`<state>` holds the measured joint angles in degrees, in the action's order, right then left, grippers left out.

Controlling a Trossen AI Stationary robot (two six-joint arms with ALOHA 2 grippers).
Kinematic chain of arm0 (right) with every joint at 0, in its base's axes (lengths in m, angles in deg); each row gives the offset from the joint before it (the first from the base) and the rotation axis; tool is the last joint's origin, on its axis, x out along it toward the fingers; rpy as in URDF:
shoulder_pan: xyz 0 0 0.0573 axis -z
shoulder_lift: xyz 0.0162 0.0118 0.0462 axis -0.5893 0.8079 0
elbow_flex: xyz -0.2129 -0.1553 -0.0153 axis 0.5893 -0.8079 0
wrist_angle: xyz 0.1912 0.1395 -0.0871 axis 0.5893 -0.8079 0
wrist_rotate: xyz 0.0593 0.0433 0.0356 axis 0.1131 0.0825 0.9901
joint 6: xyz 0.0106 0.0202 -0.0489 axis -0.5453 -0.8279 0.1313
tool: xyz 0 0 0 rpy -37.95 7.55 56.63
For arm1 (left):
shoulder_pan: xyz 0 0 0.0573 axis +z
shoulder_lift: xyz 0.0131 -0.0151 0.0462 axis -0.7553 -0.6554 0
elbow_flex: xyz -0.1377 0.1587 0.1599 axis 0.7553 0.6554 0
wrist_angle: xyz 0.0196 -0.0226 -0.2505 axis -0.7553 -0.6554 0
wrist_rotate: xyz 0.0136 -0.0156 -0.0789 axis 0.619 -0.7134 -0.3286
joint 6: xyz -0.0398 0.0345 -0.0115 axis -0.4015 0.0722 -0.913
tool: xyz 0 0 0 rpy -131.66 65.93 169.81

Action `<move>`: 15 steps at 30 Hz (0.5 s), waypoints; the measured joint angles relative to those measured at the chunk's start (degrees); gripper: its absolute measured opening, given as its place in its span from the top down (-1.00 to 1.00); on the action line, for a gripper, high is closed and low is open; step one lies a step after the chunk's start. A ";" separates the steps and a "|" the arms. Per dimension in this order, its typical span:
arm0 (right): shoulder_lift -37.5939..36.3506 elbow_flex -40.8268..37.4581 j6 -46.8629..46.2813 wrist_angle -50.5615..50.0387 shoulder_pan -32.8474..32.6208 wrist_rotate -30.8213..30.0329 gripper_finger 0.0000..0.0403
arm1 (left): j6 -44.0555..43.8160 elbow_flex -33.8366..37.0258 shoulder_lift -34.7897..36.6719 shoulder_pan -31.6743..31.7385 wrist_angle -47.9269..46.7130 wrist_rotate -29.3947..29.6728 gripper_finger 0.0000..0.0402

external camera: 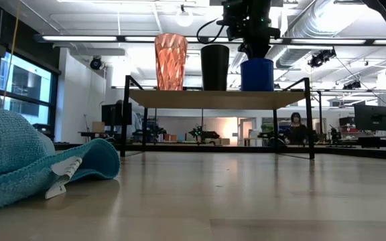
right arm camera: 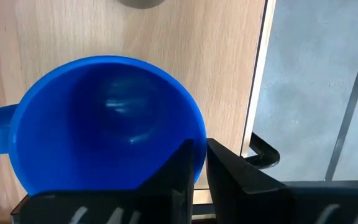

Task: Stack small to large cups/mugs on shelf
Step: Put the blue mug on the shelf

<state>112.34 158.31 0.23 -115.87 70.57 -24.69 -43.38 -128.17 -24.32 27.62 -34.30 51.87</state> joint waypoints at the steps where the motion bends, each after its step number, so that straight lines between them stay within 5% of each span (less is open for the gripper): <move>1: 0.00 0.00 -0.11 0.00 0.02 -0.02 0.86 | -0.01 0.01 0.02 0.00 0.00 0.00 0.84; 15: 0.00 0.00 -0.67 -0.02 0.04 1.33 0.64 | -0.37 0.00 0.02 0.00 0.02 -0.02 0.84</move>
<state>112.34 158.31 -0.45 -115.90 70.61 -23.36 -43.75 -128.17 -24.31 27.62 -34.28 51.85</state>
